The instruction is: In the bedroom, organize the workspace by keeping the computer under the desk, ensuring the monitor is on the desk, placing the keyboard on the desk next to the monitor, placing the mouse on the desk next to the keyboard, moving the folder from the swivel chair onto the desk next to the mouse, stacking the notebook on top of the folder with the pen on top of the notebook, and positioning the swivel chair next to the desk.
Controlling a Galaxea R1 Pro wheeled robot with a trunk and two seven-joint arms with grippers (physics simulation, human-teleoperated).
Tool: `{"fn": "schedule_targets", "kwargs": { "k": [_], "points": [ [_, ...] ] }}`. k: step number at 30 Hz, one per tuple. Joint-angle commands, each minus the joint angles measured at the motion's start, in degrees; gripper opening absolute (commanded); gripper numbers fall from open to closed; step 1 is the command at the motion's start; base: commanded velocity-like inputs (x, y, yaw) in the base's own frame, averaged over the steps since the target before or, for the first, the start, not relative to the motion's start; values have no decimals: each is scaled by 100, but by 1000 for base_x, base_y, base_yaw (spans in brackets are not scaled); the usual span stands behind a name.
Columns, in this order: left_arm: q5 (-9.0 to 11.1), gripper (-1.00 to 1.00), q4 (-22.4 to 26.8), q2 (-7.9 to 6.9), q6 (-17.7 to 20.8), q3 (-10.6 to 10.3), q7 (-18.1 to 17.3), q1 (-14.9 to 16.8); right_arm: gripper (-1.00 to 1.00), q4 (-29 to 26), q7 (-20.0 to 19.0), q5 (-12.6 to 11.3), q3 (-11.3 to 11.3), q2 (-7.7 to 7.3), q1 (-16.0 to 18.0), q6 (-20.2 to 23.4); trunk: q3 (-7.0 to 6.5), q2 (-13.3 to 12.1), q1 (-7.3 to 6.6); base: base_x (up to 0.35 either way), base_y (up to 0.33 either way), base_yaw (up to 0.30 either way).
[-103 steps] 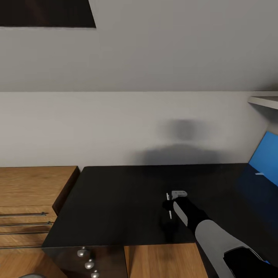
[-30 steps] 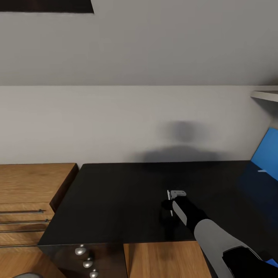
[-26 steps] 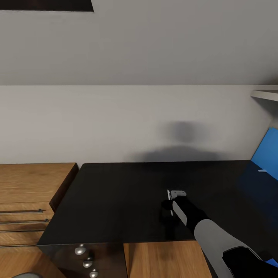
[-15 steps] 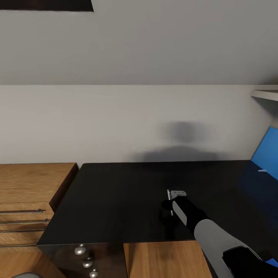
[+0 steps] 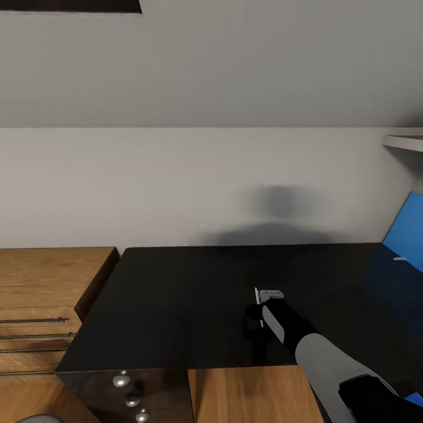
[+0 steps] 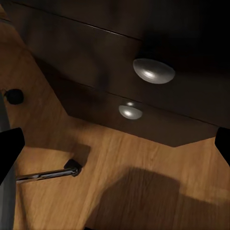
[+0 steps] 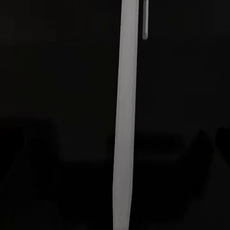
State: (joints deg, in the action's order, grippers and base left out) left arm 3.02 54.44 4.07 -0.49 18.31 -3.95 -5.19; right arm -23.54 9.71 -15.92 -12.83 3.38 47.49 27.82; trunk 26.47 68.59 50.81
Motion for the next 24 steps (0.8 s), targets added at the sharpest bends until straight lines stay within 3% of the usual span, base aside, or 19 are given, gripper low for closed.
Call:
{"fn": "schedule_targets", "kwargs": {
  "k": [1, 12, 13, 24],
  "points": [
    [32, 100, 5, 6, -4, 23, -42, 0, 100, -7, 48, -61, -45, -4, 2, 22, 5, 3, 0, 0, 0, 0],
    [32, 100, 5, 6, -3, 33, -44, 0, 100, -1, 56, -50, -49, -4, 3, 28, 5, 3, 0, 0, 0, 0],
    [32, 100, 5, 6, -3, 33, -44, 0, -100, -1, 58, -49, -50, -4, 4, 30, 5, 3, 0, 0, 0, 0],
    [32, 100, 5, 6, -3, 33, -44, 0, -100, -1, 67, -43, -44, -12, 5, 39, 5, 3, 0, 0, 0, 0]
  ]
}}
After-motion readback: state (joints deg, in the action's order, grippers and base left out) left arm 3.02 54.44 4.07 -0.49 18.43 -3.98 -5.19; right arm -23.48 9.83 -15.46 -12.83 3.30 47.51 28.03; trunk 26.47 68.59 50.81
